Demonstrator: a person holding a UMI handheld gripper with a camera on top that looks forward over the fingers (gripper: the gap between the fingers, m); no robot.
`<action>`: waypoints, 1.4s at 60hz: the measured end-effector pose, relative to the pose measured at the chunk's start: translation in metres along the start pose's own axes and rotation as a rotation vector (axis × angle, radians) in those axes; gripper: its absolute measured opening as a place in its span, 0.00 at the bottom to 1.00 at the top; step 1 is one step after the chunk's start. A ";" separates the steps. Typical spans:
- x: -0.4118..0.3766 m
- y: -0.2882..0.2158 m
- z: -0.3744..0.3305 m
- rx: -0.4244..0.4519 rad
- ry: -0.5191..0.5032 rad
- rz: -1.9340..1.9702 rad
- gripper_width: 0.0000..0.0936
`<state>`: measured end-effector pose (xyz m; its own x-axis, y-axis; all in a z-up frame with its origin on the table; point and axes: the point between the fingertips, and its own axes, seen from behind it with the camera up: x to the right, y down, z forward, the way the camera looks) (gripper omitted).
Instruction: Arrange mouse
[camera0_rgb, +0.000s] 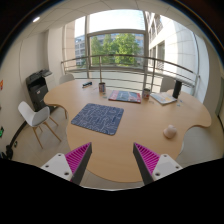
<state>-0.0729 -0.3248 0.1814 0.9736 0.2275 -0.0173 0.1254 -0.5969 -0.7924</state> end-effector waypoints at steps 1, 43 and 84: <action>0.004 0.006 0.003 -0.011 0.007 0.003 0.91; 0.320 0.054 0.235 -0.034 0.243 0.238 0.91; 0.355 0.011 0.264 0.003 0.455 0.206 0.44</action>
<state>0.2239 -0.0470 0.0054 0.9627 -0.2537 0.0936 -0.0781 -0.5921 -0.8021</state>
